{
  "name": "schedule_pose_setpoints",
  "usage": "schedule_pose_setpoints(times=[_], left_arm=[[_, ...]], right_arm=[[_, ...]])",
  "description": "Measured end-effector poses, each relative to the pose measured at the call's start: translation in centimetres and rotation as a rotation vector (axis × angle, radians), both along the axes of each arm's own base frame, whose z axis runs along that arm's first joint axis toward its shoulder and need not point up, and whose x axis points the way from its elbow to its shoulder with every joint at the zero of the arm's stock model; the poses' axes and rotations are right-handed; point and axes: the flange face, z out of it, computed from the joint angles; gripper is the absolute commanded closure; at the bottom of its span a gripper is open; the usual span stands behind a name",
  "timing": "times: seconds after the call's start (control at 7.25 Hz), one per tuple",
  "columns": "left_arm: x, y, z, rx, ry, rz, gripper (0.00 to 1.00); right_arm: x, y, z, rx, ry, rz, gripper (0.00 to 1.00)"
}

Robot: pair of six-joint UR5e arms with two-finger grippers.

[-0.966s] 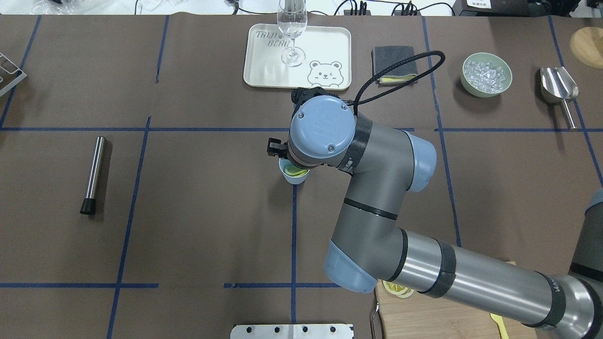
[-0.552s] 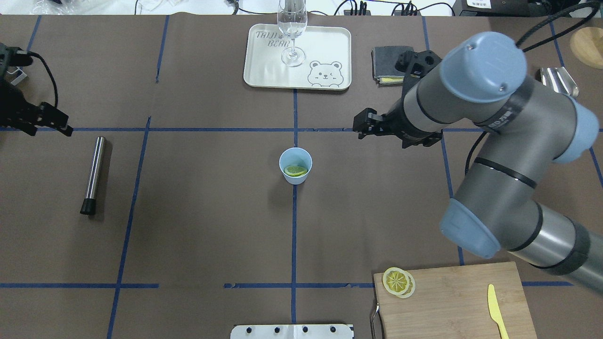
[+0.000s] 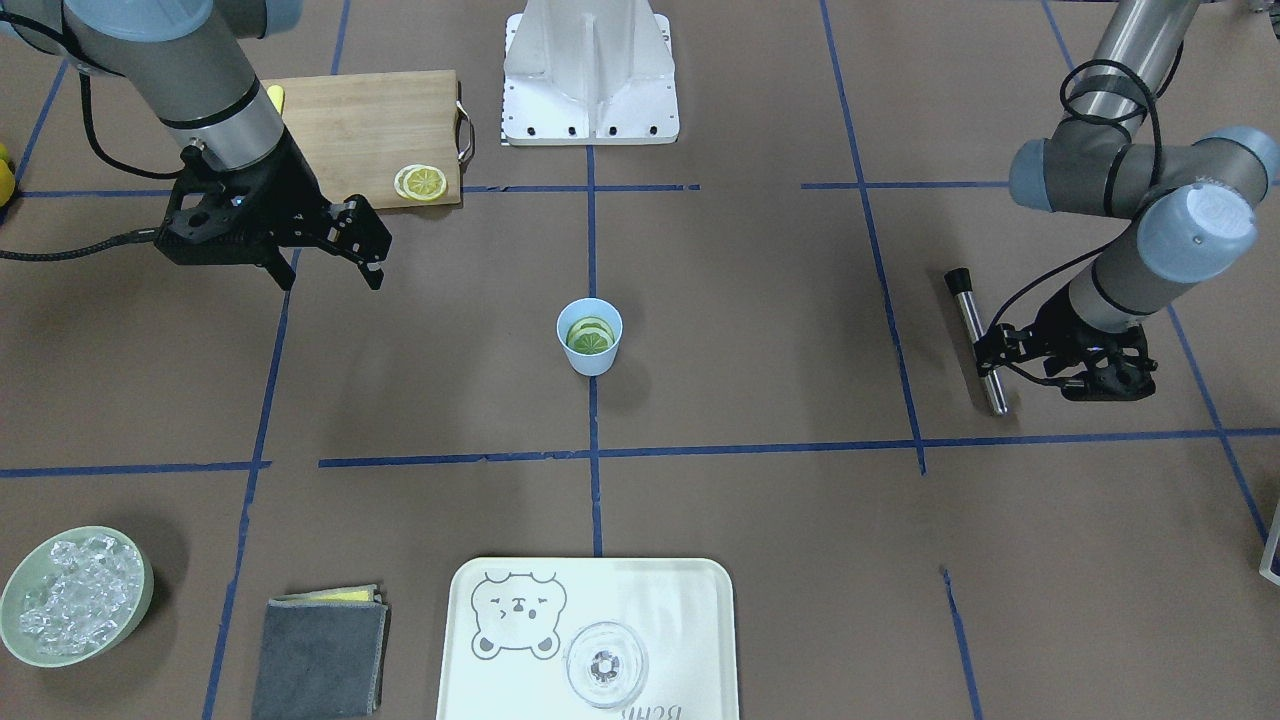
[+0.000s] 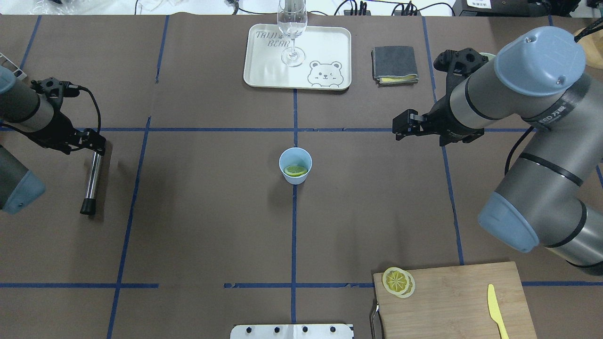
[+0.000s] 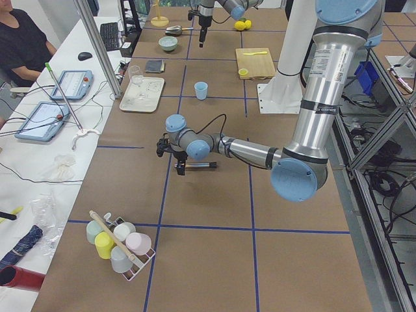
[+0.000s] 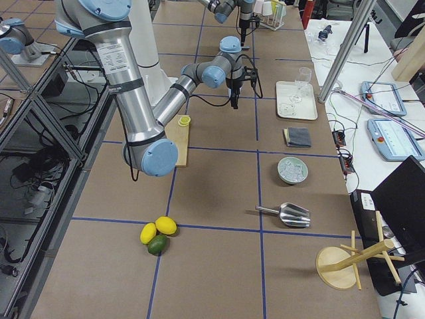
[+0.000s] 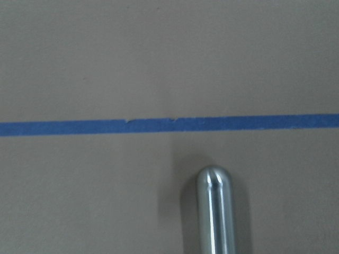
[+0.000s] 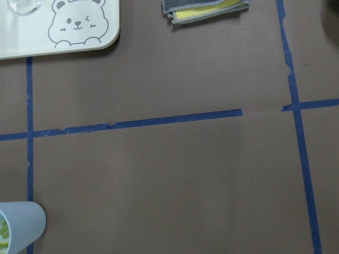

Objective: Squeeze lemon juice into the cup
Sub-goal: 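Grasp the steel muddler with the left gripper while the right arm withdraws, then carry the steel muddler with the left gripper over the blue cup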

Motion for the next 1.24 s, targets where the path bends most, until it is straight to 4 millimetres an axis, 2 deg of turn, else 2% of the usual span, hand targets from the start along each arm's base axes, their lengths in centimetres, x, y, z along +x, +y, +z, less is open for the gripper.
schedule_pose_setpoints(times=[0.14,0.28,0.55,0.83,0.97,1.24], left_arm=[[1.2,0.0,0.0,0.006,-0.004,0.015,0.75],[1.8,0.1,0.1,0.010,-0.006,0.028,1.00],[2.1,0.3,-0.4,0.021,-0.004,0.038,1.00],[1.7,0.6,-2.2,0.050,0.017,0.036,1.00],[1.3,0.8,-4.2,0.073,0.036,0.034,1.00],[0.8,1.6,-11.1,0.128,0.093,0.016,1.00]], right_arm=[[0.1,0.0,0.0,0.001,0.000,-0.001,0.00],[0.1,0.1,0.0,0.002,-0.001,-0.001,0.00],[0.1,0.1,-0.1,0.003,-0.003,-0.002,0.00],[0.1,0.2,-0.1,0.003,-0.003,-0.002,0.00],[0.1,0.2,-0.2,0.004,-0.004,-0.001,0.00],[0.5,0.3,0.0,0.004,-0.004,0.002,0.00]])
